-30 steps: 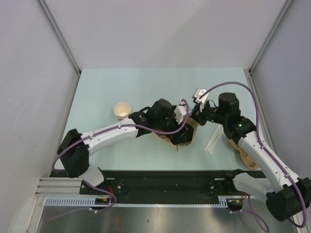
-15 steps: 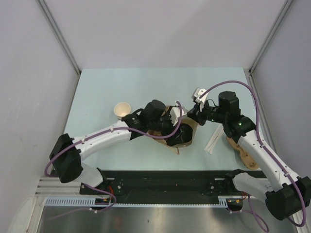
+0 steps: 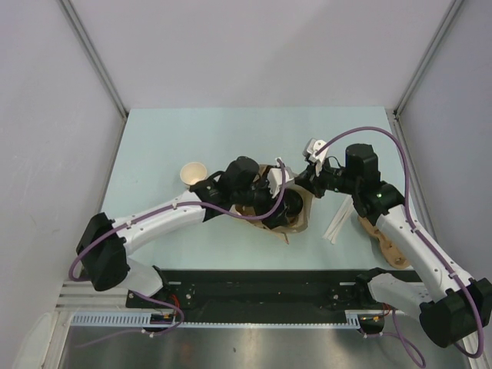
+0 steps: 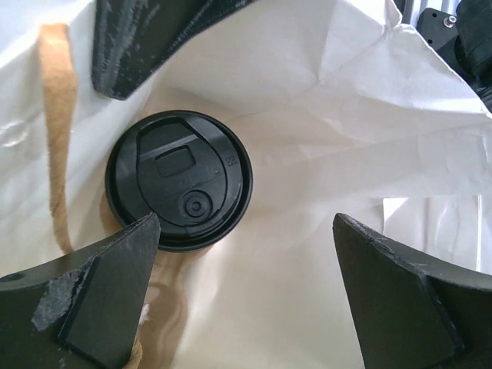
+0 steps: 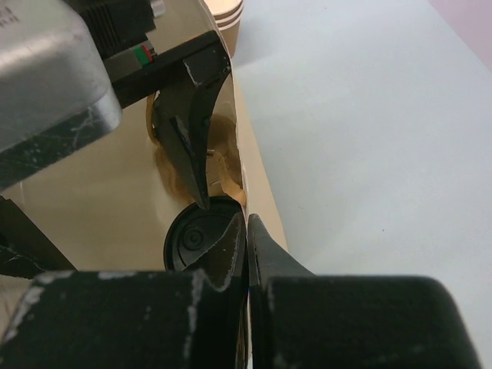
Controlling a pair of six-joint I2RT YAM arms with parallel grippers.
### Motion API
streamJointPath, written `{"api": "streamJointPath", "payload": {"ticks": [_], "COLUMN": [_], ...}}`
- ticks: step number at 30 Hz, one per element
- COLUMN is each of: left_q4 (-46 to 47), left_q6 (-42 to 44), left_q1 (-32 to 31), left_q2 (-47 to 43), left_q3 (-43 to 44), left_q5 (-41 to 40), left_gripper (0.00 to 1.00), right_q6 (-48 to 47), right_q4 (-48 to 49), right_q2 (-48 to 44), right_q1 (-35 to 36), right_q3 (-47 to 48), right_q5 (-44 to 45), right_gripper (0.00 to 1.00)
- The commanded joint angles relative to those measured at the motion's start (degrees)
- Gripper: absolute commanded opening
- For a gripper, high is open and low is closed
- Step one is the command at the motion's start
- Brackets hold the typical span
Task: Pack the takeout coffee
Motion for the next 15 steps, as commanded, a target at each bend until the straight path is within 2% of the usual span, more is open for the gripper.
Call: {"api": "streamJointPath", "payload": {"ticks": [1, 15], "left_q4": [6.18, 7.06], "left_q6": [2.54, 6.85], "left_q1": [2.29, 2.64], "left_q2": [-5.04, -8.21], "left_q3": [1.16, 1.34], "left_q5": [-3.16, -1.23], "left_gripper": [1.00, 1.00], "right_q6": [-0.72, -0.81], "right_q4": [-4.94, -4.06], "right_q2": [0.94, 2.08], "right_q1": [-0.99, -0.99], "right_q3": [0.67, 0.94], "right_q5": [1.90, 1.55], "right_gripper": [0.00, 0.00]}}
